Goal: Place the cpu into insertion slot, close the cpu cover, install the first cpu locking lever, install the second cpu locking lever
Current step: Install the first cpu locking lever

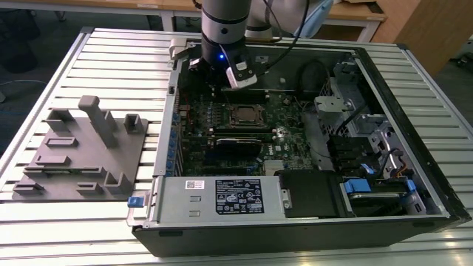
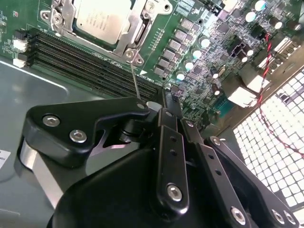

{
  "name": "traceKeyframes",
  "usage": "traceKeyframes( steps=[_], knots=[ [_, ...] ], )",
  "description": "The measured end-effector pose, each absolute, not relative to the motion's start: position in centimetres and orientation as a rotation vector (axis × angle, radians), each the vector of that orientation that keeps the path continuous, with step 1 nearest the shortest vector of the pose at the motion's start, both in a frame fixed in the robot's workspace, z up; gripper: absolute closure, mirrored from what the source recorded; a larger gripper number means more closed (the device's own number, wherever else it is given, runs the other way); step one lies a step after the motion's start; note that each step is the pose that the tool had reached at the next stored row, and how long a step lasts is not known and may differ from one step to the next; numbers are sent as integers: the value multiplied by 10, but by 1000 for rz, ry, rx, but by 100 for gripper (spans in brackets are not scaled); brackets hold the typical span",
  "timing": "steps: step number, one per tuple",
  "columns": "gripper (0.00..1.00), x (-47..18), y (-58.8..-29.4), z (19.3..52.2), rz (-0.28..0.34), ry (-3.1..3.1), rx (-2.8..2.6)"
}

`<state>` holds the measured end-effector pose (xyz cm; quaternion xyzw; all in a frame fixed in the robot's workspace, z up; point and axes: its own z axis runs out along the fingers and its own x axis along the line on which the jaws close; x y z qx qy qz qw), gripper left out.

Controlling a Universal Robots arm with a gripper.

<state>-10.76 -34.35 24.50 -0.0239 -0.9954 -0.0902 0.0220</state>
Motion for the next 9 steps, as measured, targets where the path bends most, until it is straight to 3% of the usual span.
traceKeyframes(
  steps=[9],
  knots=[
    [90, -110, -345, 245, -333, -3078, -73]
  ],
)
